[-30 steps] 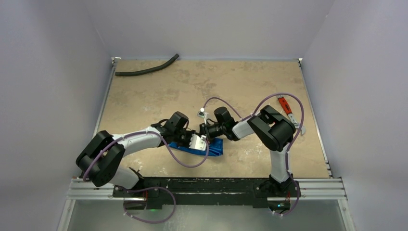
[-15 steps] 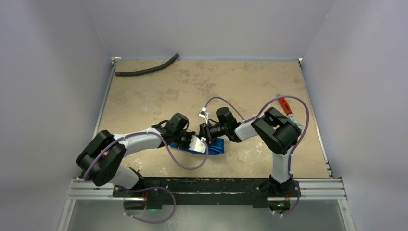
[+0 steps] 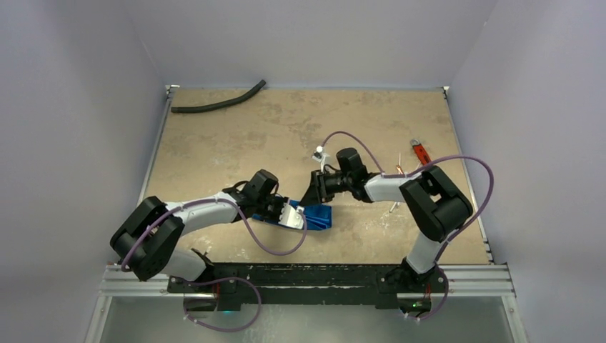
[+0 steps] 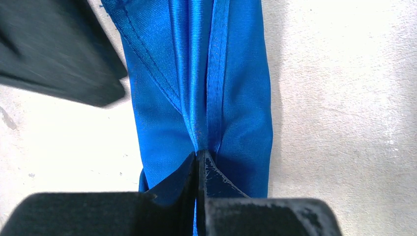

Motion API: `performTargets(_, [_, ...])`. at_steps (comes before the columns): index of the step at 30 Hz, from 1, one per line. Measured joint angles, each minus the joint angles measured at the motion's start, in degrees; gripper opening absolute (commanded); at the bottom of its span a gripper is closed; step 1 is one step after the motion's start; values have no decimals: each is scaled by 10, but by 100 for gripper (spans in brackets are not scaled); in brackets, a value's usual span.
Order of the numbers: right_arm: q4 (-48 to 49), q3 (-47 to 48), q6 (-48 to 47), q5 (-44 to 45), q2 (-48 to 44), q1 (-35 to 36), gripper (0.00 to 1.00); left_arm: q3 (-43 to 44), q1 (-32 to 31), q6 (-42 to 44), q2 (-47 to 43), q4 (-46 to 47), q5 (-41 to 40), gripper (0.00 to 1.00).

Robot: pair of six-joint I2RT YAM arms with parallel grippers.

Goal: Fold the napkin into a case and place the utensils inside
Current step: Fold the 2/3-rectangle-folded napkin at the center of the board.

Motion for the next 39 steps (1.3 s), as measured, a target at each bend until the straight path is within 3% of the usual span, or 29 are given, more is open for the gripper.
performTargets(3, [-16,0,-12,12,-14,-28,32,-3,0,0,-3,0,-2,0])
performTargets(7, [-33,-1,-23,23,-15,-37,1,-5,0,-2,-6,0,-3,0])
performTargets(8, [-34,-2,-25,24,-15,-37,0,-6,0,-2,-7,1,-4,0])
performTargets(32, [19,-81,-32,56,-4,-27,0,-9,10,-101,-12,14,-11,0])
performTargets(36, [3,-86,-47,76,-30,-23,30,-6,16,-115,-7,17,-8,0])
performTargets(39, [-15,-96,-59,87,-88,-24,39,-6,16,-114,-7,17,-8,0])
